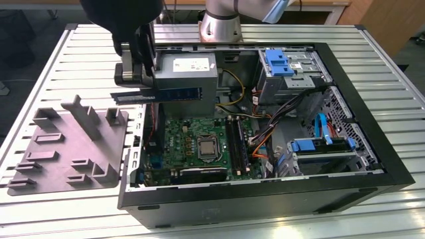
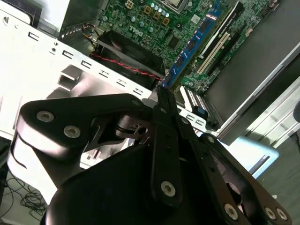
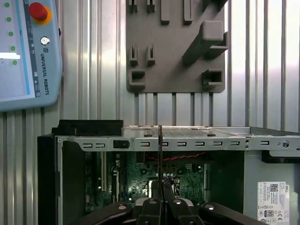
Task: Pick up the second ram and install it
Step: 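Pick up the second ram and move it above second insertion slot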
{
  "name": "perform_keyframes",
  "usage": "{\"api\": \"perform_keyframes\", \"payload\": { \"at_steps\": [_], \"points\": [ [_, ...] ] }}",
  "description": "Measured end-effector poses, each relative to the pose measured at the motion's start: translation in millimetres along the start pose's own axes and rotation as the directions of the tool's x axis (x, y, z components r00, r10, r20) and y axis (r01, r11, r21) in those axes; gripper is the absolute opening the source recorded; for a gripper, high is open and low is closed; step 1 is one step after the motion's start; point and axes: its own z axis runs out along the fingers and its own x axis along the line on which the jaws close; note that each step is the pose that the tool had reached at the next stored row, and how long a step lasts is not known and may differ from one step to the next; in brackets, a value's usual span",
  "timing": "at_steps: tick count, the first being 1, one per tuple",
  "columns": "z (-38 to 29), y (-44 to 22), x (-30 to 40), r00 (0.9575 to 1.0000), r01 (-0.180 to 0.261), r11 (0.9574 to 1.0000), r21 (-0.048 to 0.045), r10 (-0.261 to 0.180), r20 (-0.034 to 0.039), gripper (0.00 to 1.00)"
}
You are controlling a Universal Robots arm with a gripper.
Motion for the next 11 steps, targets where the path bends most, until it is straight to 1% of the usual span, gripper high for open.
{"api": "perform_keyframes", "payload": {
  "at_steps": [4,6,7,11],
  "points": [
    [-0.1,-2.5,-0.1,1.0,0.0,1.0,-0.004,0.0,0.0003,0.12],
    [0.0,-5.0,-0.1,1.0,0.0,1.0,-0.0087,0.0,0.0003,0.12],
    [0.0,-7.7,-0.2,1.0,0.0,0.9999,-0.0141,0.0,0.0001,0.12],
    [0.0,-10.8,-0.5,1.0,-0.001,0.9998,-0.0208,0.001,0.0001,0.12]
  ]
}}
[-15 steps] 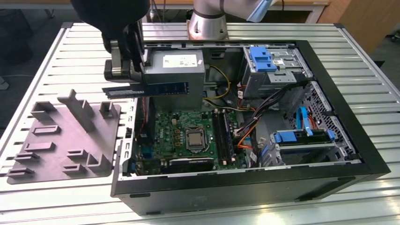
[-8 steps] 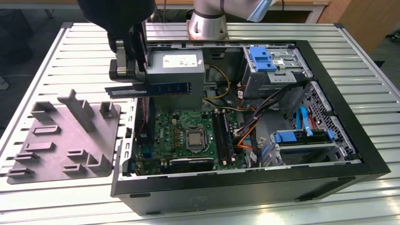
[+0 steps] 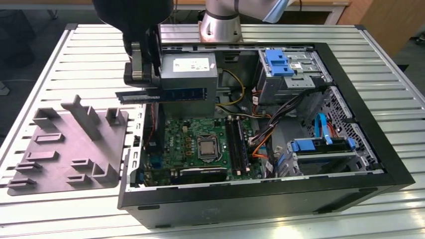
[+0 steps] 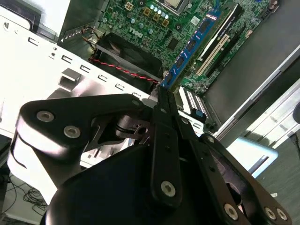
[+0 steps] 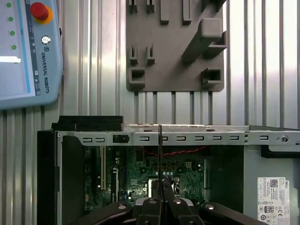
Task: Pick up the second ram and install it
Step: 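Pick up the second ram and move it above second insertion slot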
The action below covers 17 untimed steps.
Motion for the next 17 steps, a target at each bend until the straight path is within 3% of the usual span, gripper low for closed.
{"api": "perform_keyframes", "payload": {
  "at_steps": [17],
  "points": [
    [-0.1,-5.7,-0.6,1.0,0.0,1.0,-0.007,0.0,0.0002,0.12]
  ]
}}
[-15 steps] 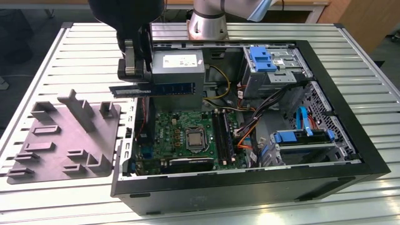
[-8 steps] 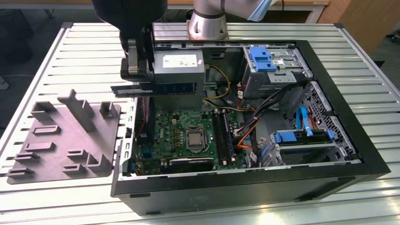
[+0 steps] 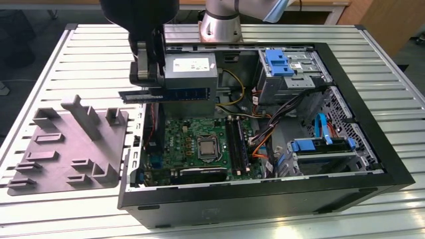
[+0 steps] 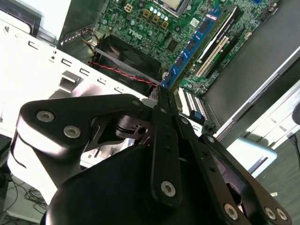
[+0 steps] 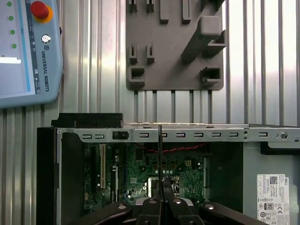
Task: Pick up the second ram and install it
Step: 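Pick up the second ram and move it above second insertion slot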
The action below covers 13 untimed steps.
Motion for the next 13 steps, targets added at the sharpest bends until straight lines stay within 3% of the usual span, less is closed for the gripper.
{"api": "perform_keyframes", "payload": {
  "at_steps": [7,13],
  "points": [
    [-0.2,-0.7,-0.1,1.0,0.0,1.0,-0.0007,0.0,0.0024,0.12],
    [-0.1,-1.0,0.0,0.9999,0.0,1.0,-0.0017,0.0,0.0165,0.12]
  ]
}}
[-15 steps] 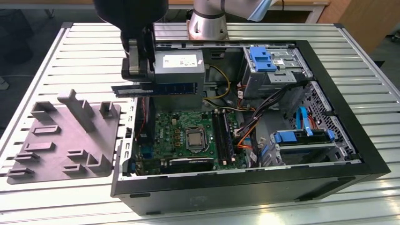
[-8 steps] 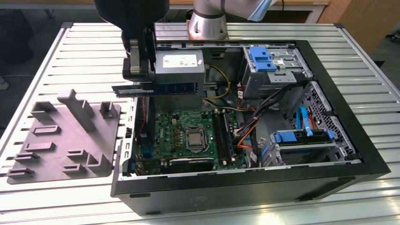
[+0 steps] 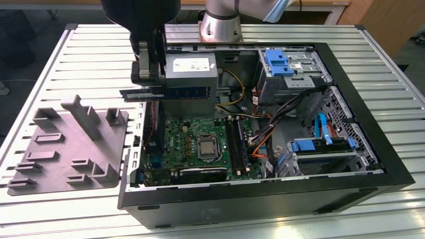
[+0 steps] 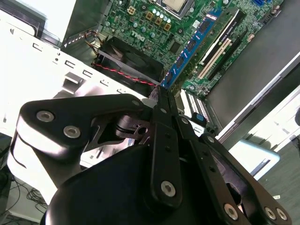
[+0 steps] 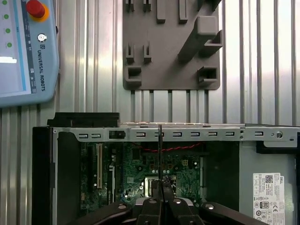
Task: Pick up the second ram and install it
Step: 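Pick up the second ram and move it above second insertion slot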
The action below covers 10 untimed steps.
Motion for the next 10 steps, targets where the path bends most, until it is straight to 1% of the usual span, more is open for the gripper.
{"api": "perform_keyframes", "payload": {
  "at_steps": [2,5,8,10],
  "points": [
    [0.1,-0.1,0.0,1.0,0.0,1.0,0.0,0.0,0.0034,0.12],
    [0.1,-1.0,0.0,1.0,0.0,1.0,-0.0009,0.0,0.0046,0.12],
    [-0.1,-2.4,0.0,1.0,0.0,1.0,-0.0042,0.0,0.0055,0.12],
    [-0.1,-3.2,0.0,1.0,0.0,1.0,-0.0068,0.0,0.0081,0.12]
  ]
}}
